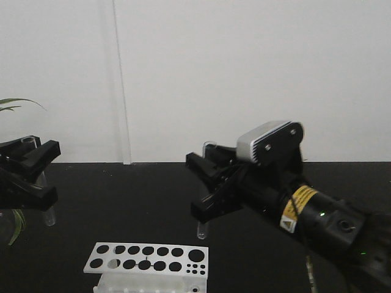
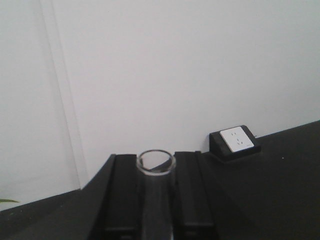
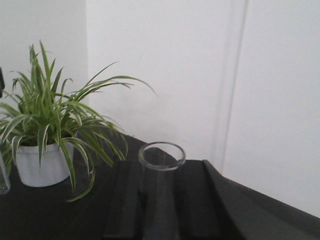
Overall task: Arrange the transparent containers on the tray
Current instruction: 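Raise both held test tubes clear of the rack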
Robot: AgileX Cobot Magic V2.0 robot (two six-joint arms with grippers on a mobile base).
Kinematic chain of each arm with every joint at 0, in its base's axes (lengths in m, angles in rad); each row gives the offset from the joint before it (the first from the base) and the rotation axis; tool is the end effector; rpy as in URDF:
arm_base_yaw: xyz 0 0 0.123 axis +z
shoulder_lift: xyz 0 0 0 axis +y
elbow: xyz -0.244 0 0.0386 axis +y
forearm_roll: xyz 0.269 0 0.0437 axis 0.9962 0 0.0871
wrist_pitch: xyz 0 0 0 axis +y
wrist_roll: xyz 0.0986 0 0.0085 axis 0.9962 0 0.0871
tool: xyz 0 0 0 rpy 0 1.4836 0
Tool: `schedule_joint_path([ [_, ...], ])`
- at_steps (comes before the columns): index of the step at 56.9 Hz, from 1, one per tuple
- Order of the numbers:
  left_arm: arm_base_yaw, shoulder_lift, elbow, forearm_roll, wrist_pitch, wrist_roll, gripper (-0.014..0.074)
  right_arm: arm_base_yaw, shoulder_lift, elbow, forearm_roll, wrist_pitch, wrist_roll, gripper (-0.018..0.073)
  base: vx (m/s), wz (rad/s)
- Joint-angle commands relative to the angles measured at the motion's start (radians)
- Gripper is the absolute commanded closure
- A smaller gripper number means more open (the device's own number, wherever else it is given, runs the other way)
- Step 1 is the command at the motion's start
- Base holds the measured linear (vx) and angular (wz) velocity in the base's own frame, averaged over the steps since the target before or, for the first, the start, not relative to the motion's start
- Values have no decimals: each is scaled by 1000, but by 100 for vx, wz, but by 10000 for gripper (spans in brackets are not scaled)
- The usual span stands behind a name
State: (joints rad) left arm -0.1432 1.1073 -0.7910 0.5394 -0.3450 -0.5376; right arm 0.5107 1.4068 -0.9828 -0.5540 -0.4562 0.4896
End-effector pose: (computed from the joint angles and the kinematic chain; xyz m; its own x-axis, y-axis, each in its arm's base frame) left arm 0.2865 -0.0586 0.3231 0.0615 -0.0333 -0.9975 0.3137 0.9495 -0.0124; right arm 0.3007 0.1947 0.3047 0.0628 0.0158 -0.9979 -0.6763 0.7359 -0.0309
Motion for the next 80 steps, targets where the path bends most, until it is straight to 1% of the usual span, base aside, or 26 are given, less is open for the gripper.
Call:
schedule_joint_path([
  [1,-6,-62,-29,-17,-44,-11,602,-1,-119,-28,20,50,19,572,0,0],
  [8,-6,-102,-29,-17,37,-11,602,-1,-185,-28,20,138,18,572,0,0],
  [13,-6,-109,-29,-17,68,-11,602,-1,-199,-28,20,162,15,572,0,0],
  [80,-6,-106,-29,-17,74,-11,602,-1,-198,-24,20,161,15,572,-1,0],
])
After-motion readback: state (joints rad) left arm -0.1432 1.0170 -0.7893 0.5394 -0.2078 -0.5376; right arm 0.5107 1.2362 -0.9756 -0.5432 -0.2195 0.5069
